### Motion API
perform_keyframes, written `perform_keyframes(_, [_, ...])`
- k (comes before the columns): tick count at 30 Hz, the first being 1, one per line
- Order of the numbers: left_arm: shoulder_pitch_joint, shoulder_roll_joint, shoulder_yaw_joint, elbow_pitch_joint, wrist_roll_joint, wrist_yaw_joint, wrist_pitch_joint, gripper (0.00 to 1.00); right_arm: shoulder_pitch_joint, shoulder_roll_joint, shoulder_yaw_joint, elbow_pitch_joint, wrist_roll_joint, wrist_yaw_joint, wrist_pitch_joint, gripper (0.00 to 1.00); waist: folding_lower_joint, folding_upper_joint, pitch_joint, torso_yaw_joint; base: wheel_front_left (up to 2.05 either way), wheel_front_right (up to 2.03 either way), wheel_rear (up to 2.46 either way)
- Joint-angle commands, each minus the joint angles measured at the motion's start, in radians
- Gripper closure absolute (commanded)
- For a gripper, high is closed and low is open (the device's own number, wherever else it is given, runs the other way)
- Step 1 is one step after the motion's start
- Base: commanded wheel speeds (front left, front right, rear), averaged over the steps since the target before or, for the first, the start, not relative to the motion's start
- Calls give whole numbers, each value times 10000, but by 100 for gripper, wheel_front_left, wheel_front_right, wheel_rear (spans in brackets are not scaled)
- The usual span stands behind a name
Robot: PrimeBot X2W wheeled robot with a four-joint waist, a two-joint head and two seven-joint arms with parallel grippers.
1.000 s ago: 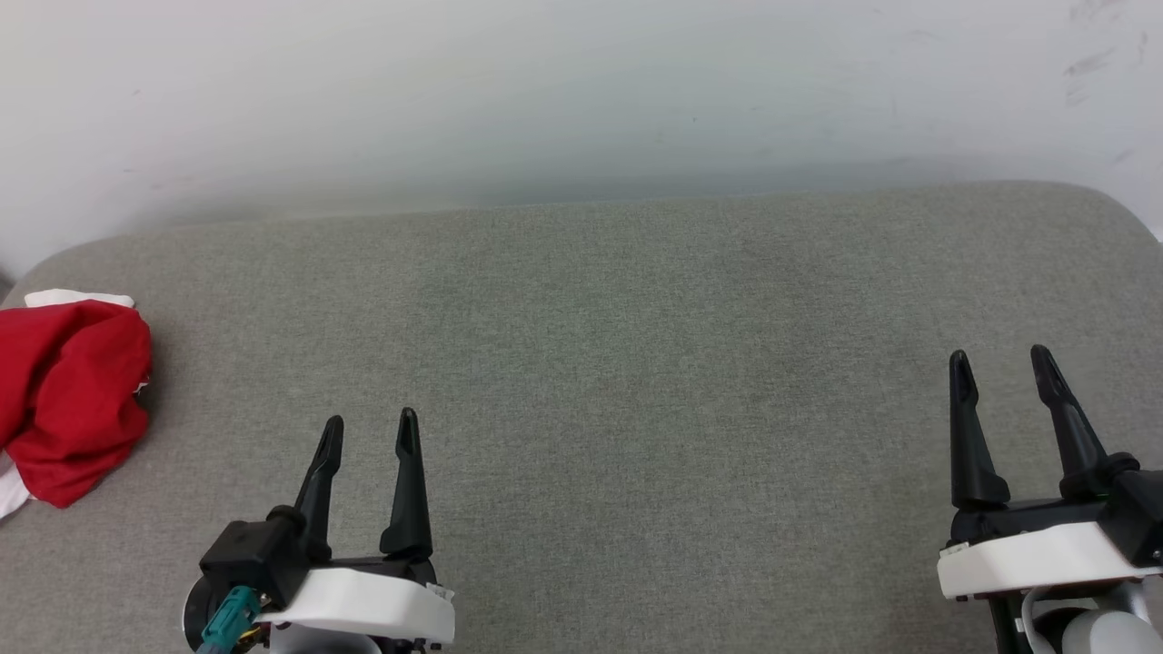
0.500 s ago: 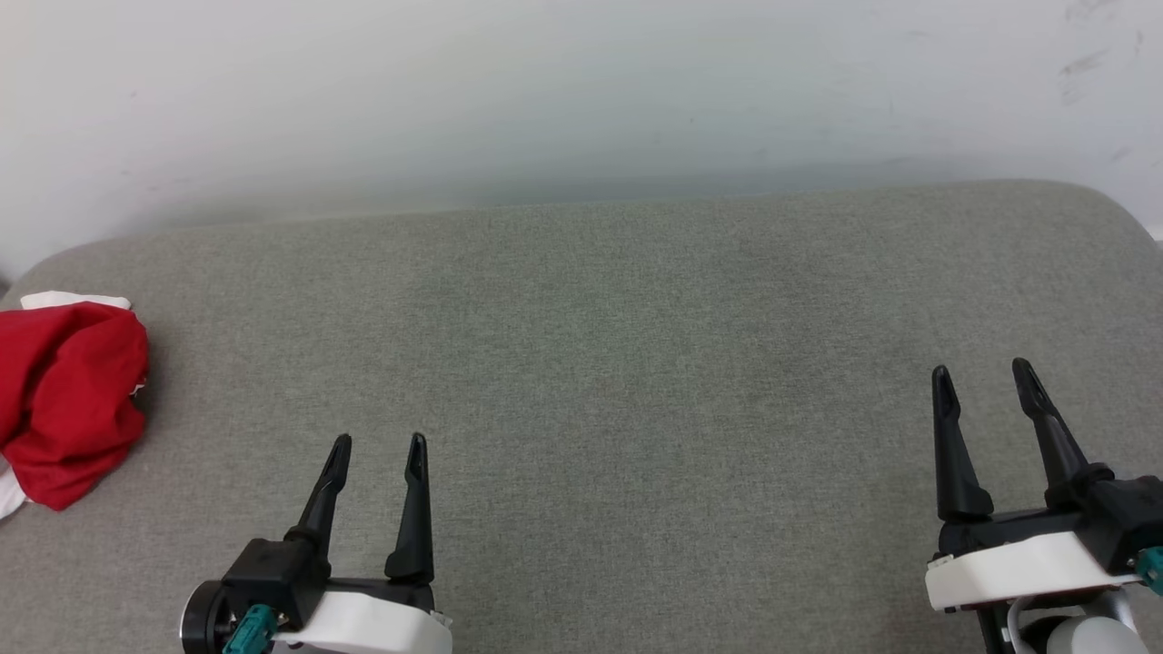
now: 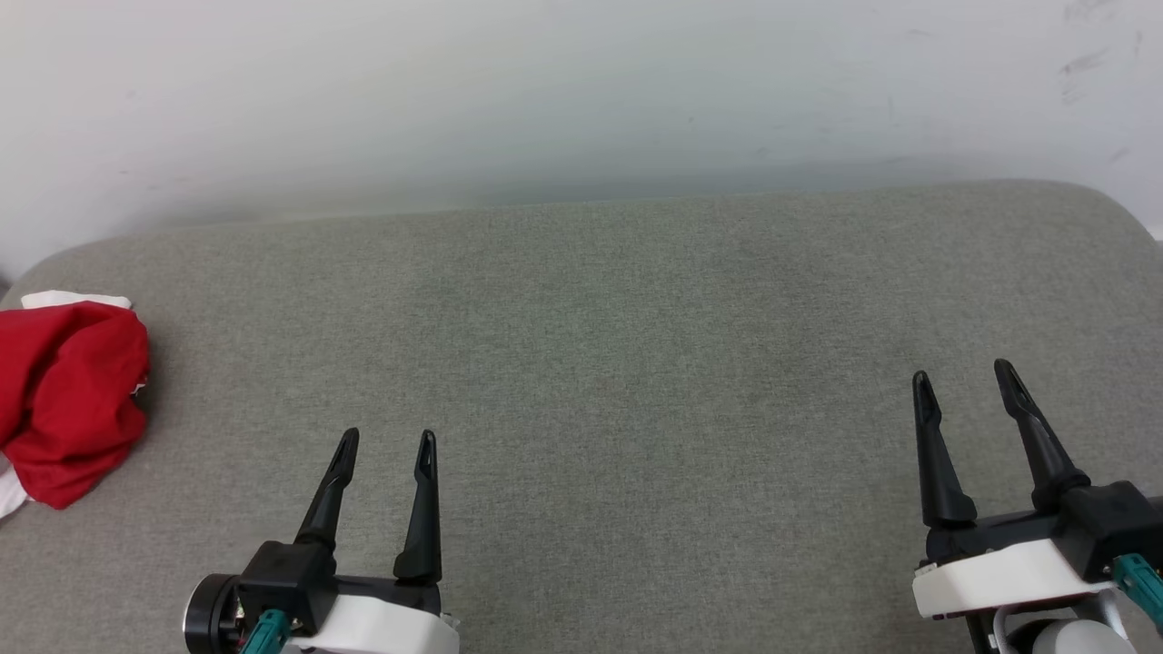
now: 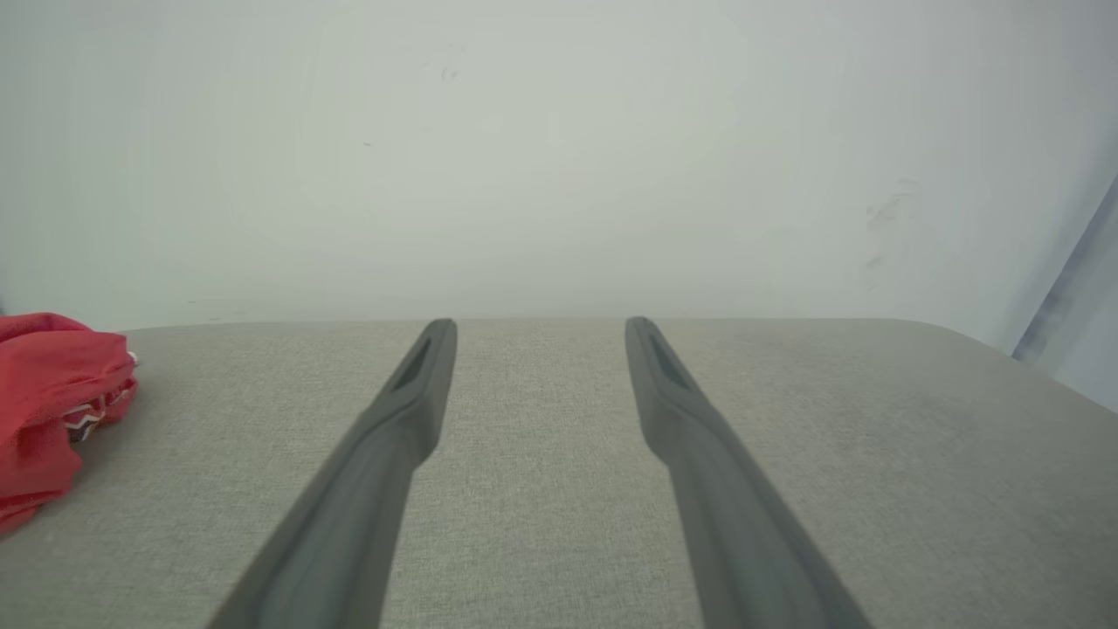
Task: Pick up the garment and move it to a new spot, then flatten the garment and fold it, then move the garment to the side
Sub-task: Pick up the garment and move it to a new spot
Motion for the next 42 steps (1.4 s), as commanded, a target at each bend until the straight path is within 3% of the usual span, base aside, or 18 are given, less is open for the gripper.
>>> perform_keyframes(1, [78,-11,8,-15,10,-43,-76,0,167,0,26,-2,49,-3,-35,0,0,0,6,36,0,0,0])
perform_keyframes(9, [-23,-10,98,-132,74,92,-55,0,238,2,241,-67,180,-3,-30,0,0,0,64,599,0,0,0])
perform_keyframes(20, [69,-11,348,-156,110,163,-55,0,359,0,640,-93,246,-3,-30,0,0,0,67,2049,0,0,0])
perform_keyframes(31, [167,-9,555,-235,-58,-90,-55,0,338,2,959,-236,284,-3,-30,0,0,0,31,3632,0,0,0])
perform_keyframes(42, [291,-11,635,-400,-10,-199,-55,0,306,2,1301,-203,341,-3,-30,0,0,0,-30,4583,0,0,0])
